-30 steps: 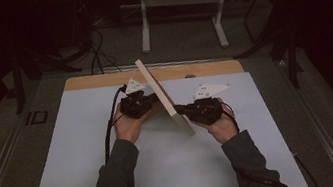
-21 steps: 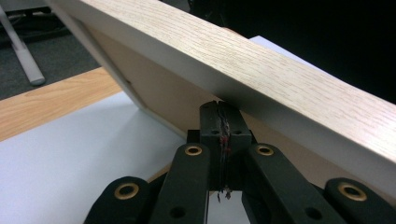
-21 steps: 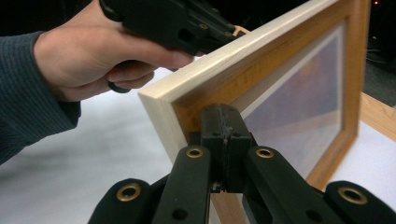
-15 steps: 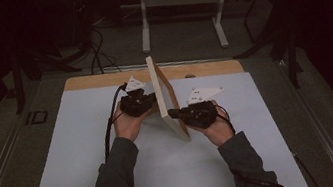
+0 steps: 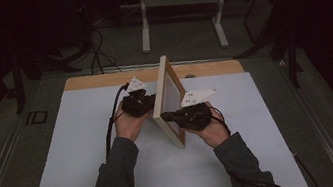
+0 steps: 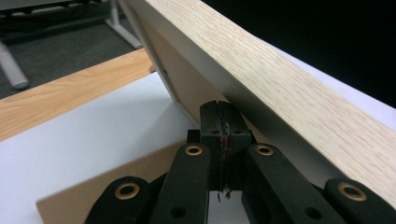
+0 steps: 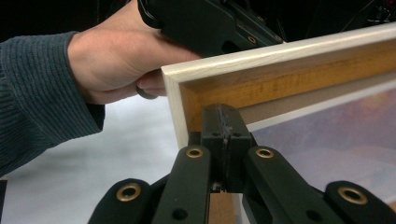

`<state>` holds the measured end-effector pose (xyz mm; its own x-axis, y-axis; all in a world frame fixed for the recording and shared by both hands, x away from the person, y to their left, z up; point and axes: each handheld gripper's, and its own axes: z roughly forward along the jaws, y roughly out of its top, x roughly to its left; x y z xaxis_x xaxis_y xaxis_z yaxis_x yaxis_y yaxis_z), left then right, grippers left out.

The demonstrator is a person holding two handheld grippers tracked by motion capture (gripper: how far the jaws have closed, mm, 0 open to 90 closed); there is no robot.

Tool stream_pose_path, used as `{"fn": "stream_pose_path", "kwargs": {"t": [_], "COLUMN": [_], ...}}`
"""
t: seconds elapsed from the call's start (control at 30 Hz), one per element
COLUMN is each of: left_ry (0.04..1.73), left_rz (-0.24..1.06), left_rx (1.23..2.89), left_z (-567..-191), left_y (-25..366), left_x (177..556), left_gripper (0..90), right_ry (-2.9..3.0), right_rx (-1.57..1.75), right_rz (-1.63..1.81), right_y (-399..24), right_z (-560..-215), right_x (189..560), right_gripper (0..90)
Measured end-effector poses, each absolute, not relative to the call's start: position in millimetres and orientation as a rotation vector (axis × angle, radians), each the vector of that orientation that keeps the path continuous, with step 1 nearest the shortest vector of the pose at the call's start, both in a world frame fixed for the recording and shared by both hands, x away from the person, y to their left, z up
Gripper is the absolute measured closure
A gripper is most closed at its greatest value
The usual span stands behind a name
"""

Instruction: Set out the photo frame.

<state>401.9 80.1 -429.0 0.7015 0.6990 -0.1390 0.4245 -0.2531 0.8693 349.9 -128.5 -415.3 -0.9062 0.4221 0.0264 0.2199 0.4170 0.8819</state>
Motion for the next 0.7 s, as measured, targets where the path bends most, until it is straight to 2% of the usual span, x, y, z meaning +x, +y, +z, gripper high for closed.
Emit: {"fn": "stream_pose_path", "kwargs": {"t": [0.3,0.57,0.7], "left_ry": [0.823,0.81,0.831], "left_rz": [0.273,0.277,0.256], "left_rx": [1.871,1.873,1.866], "left_z": [-430.1,-430.2,-430.4], "left_y": [80.8,82.1,84.1], "left_x": [402.3,402.2,402.7], "left_gripper": [90.0,90.0,86.5], "right_ry": [2.476,2.475,2.466], "right_rx": [0.554,0.55,0.572], "right_rz": [1.497,1.499,1.483], "right_y": [-126.7,-125.5,-126.9], "right_z": [-414.3,-414.9,-417.1], "right_x": [348.2,348.0,349.1], "right_gripper": [89.6,89.0,86.3]}}
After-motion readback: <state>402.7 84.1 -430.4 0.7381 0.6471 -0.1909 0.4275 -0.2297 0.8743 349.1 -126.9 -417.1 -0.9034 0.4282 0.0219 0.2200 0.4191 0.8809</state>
